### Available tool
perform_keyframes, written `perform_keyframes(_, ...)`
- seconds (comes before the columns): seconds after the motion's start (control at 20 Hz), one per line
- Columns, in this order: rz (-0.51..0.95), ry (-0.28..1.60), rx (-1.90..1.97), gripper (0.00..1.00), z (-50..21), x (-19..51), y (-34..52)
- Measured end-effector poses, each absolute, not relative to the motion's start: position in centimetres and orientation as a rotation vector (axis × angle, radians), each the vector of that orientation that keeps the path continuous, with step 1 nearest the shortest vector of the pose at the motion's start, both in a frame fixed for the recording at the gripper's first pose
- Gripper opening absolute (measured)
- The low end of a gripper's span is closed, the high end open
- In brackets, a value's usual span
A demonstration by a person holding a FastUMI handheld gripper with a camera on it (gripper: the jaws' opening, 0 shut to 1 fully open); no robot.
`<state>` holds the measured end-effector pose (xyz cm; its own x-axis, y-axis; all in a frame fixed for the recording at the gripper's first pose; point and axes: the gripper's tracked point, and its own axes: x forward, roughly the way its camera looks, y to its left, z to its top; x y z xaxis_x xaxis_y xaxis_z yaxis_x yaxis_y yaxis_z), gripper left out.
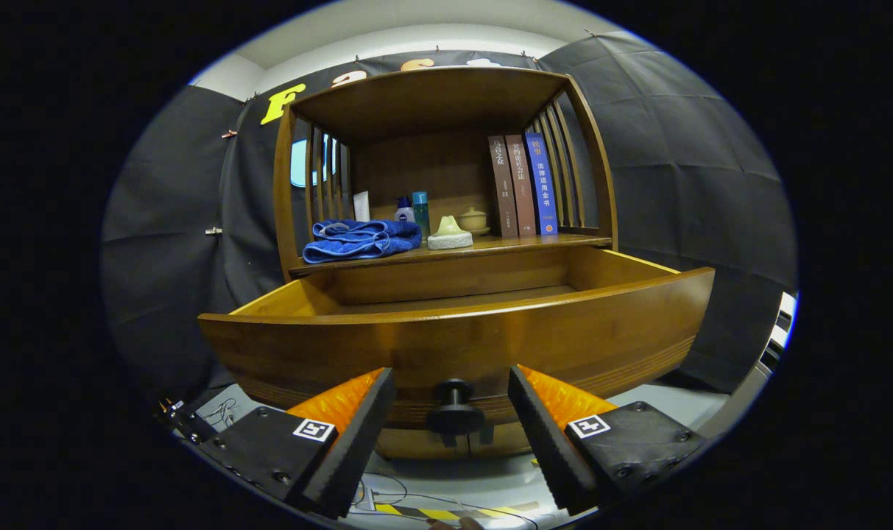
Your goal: Pull open the drawer, take out the items inside it, and place them on the countertop above the cabinet.
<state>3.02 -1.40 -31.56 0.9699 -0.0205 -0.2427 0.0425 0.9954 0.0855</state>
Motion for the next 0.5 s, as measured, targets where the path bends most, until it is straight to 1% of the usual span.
perform_keyframes(0.25,-0.045,0.222,0.069,0.99,-31.4,3.6,-1.3)
perform_keyframes(0.5,-0.055,0.223,0.076,1.0,-31.4,6.8,-1.2)
